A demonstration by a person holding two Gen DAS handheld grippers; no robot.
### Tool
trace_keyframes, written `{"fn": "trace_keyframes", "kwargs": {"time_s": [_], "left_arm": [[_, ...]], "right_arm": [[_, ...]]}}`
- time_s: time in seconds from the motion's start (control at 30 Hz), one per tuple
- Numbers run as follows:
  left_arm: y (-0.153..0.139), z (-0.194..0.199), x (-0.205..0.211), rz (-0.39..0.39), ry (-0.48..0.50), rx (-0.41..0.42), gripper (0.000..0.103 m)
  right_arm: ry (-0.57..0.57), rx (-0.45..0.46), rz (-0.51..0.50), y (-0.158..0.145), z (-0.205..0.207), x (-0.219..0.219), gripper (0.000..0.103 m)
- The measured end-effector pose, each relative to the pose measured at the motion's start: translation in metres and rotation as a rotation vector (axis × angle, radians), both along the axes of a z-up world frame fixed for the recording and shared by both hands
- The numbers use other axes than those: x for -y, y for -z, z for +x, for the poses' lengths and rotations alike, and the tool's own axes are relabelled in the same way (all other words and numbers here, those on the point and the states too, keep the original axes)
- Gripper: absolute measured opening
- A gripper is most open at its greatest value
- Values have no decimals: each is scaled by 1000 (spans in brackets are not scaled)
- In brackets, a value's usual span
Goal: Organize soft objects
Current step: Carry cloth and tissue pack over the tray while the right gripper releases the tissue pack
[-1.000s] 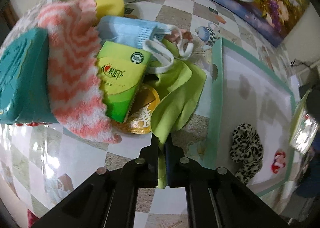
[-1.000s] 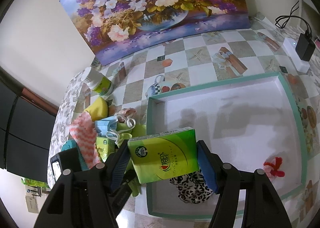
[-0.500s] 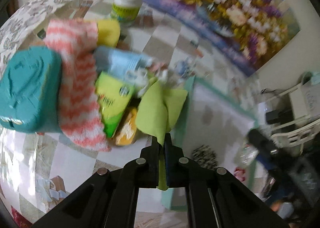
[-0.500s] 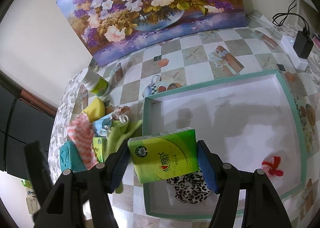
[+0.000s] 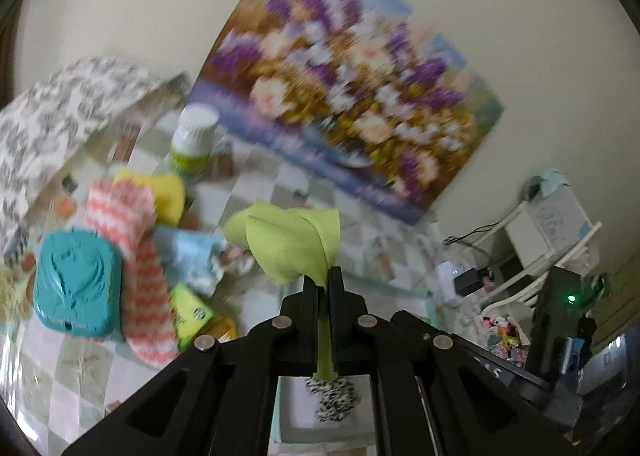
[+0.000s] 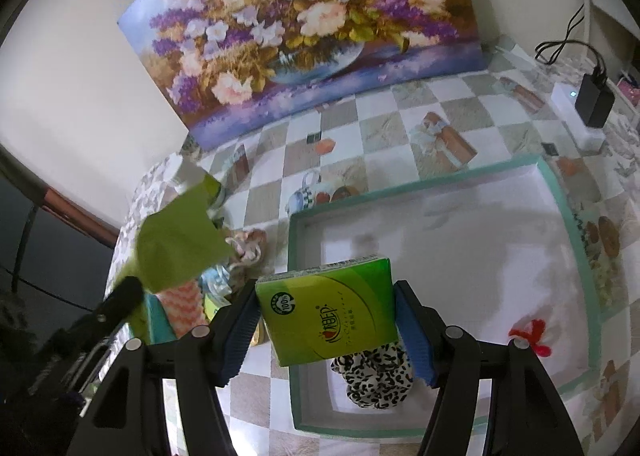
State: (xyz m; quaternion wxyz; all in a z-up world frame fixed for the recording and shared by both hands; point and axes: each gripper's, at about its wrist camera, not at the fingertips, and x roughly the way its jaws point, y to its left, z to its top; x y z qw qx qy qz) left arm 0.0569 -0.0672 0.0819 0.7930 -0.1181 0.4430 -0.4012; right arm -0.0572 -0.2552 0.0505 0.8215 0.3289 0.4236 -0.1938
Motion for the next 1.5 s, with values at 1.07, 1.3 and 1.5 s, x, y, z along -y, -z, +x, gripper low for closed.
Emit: {"fn": "trace_keyframes", "kwargs": {"time_s": [1.07, 1.3, 1.5], "left_arm": [[35, -101, 123, 241, 365, 173, 4], [66, -95, 136, 330, 378, 86, 5], [70, -87, 132, 355, 340, 57, 32]], "right_arm": [[324, -137, -14, 32, -91, 93, 69], [290, -223, 37, 65, -81, 92, 70], [274, -258, 67, 76, -78, 91, 76]]}}
